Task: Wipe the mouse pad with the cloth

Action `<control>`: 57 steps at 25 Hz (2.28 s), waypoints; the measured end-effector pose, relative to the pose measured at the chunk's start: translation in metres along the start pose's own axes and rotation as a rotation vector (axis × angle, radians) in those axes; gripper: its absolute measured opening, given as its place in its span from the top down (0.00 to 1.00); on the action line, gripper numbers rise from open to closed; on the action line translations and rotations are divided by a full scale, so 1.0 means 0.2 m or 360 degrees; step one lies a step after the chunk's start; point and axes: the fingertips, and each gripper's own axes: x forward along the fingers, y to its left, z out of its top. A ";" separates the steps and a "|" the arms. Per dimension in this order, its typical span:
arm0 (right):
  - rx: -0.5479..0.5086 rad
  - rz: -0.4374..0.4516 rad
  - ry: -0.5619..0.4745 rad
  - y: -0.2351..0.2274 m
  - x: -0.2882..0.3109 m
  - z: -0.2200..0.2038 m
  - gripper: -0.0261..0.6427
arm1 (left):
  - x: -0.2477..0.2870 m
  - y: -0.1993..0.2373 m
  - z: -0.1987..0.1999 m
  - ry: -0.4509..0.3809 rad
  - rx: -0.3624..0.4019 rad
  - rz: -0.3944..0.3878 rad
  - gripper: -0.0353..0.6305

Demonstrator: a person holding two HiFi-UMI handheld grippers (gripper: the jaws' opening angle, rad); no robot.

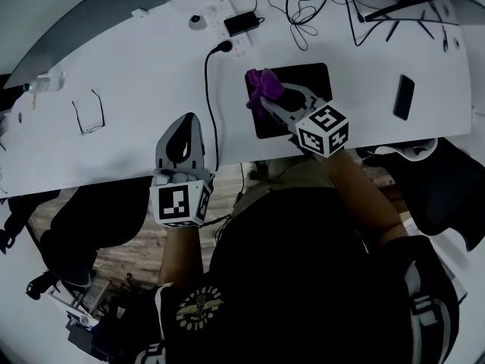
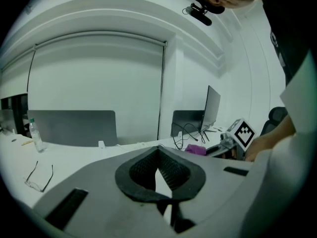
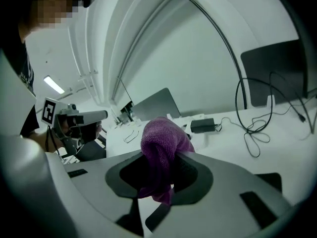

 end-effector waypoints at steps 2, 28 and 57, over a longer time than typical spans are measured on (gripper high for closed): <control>0.0033 0.0032 0.0067 -0.02 0.08 -0.08 0.79 | 0.02 -0.01 -0.05 0.0040 -0.0014 0.0001 0.94; 0.0216 -0.0396 0.0318 -0.75 -0.05 -0.49 0.79 | 0.28 -0.30 -0.31 0.0257 -0.0058 -0.0202 0.94; 0.0243 -0.0060 0.0278 -0.04 0.07 -0.50 0.79 | -0.06 -0.15 -0.33 0.0192 -0.0055 -0.0096 0.94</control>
